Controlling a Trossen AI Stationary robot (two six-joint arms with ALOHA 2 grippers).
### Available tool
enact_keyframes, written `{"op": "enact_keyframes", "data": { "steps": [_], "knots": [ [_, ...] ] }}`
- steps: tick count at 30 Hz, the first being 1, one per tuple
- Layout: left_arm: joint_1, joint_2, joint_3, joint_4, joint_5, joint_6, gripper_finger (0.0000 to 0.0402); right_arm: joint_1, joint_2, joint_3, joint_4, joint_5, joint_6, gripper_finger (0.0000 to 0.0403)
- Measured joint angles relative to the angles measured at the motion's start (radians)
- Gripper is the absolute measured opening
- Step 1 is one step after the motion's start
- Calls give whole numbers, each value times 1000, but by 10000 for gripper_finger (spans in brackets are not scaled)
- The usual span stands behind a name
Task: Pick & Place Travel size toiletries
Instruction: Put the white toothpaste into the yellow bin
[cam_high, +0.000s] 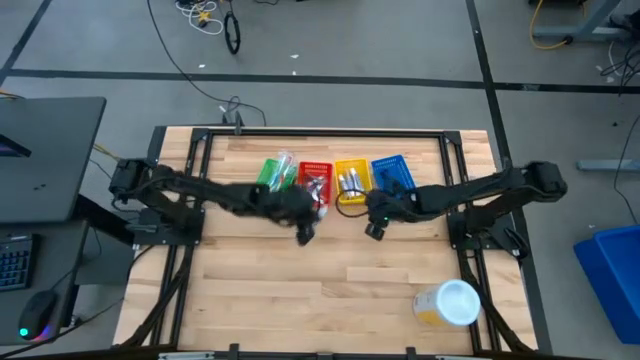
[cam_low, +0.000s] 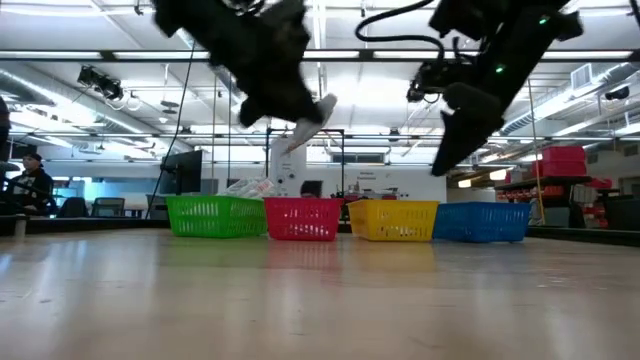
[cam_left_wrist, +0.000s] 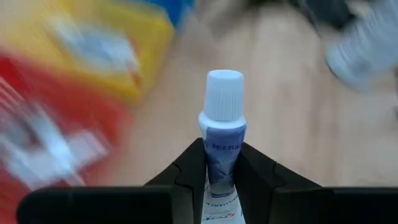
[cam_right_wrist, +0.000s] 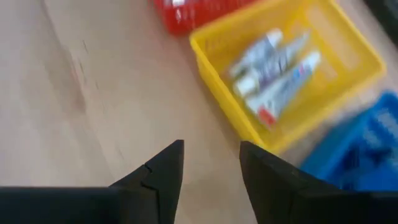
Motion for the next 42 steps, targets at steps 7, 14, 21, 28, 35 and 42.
{"op": "enact_keyframes", "data": {
  "steps": [7, 14, 21, 28, 35, 42],
  "knots": [
    [121, -2, 128, 52, -109, 193, 78, 31, -19, 0, -70, 29, 116, 152],
    [150, -2, 130, 62, -111, 222, 78, 30, 19, 0, 246, 91, -29, 148],
    [148, -2, 130, 63, -111, 238, 78, 30, 72, 0, 584, -1, -162, 184],
    [148, -2, 130, 76, -170, 184, 78, -9, 125, 0, 709, 52, -112, 243],
    [148, -2, 130, 88, -384, 153, 78, -32, 222, 0, 992, 30, -109, 274],
    [143, -3, 130, 117, -398, 140, 78, -56, 325, 0, 1175, 179, -149, 262]
  ]
}}
